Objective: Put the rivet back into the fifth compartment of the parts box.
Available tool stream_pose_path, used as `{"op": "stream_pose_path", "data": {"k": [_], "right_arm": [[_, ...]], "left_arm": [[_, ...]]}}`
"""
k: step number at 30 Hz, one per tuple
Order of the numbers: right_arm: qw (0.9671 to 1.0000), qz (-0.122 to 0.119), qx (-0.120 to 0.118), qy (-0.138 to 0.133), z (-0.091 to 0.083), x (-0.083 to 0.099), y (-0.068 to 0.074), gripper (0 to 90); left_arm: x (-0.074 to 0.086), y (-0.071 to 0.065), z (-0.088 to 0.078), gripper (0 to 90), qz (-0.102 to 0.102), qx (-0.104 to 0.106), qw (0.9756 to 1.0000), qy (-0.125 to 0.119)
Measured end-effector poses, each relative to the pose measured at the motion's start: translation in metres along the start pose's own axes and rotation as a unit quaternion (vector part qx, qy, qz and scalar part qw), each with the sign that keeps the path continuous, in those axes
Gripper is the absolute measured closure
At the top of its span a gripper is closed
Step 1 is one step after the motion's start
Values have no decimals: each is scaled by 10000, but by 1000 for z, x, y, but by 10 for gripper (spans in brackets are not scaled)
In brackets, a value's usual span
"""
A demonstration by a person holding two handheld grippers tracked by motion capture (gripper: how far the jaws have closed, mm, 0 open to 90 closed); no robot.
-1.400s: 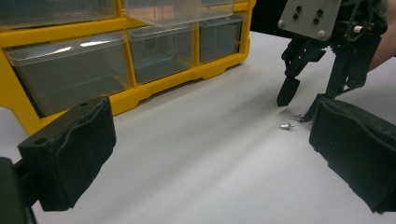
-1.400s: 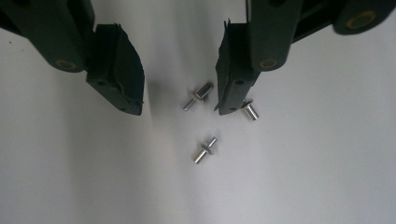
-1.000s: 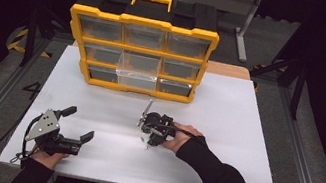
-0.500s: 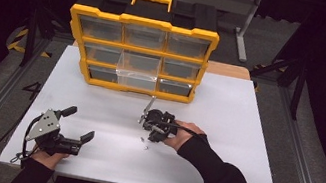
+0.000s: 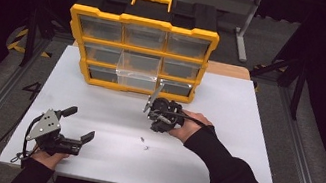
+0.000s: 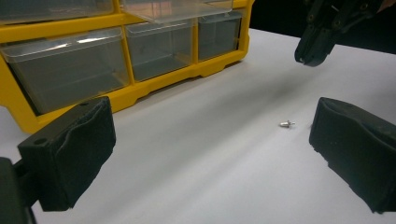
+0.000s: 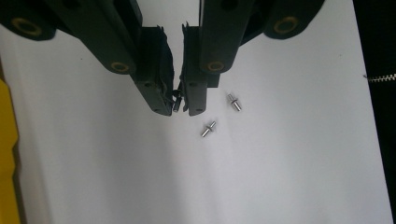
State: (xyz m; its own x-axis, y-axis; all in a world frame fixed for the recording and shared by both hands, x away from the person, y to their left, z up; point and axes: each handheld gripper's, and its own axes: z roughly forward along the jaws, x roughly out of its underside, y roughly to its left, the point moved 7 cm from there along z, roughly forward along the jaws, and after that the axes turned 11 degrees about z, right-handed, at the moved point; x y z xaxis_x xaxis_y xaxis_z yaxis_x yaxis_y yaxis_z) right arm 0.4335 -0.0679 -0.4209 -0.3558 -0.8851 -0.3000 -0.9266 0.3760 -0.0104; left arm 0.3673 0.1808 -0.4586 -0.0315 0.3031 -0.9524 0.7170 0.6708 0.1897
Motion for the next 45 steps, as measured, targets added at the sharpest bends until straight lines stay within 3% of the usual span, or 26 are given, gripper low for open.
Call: {"op": "stream_pose_path", "data": {"k": [20,33,45], "right_arm": [[9993,-64,128,-336,-43,-23,-7,823],[9979,-76,329,-547,-80,-39,-23,823],[9948,-16,440,-917,-111,-62,-41,823]], "left_arm": [[0,0,1,15,-1,7,10000,1],[1,1,1,15,12,34,10000,42],[1,1,1,15,-9,22,10000,27]]}}
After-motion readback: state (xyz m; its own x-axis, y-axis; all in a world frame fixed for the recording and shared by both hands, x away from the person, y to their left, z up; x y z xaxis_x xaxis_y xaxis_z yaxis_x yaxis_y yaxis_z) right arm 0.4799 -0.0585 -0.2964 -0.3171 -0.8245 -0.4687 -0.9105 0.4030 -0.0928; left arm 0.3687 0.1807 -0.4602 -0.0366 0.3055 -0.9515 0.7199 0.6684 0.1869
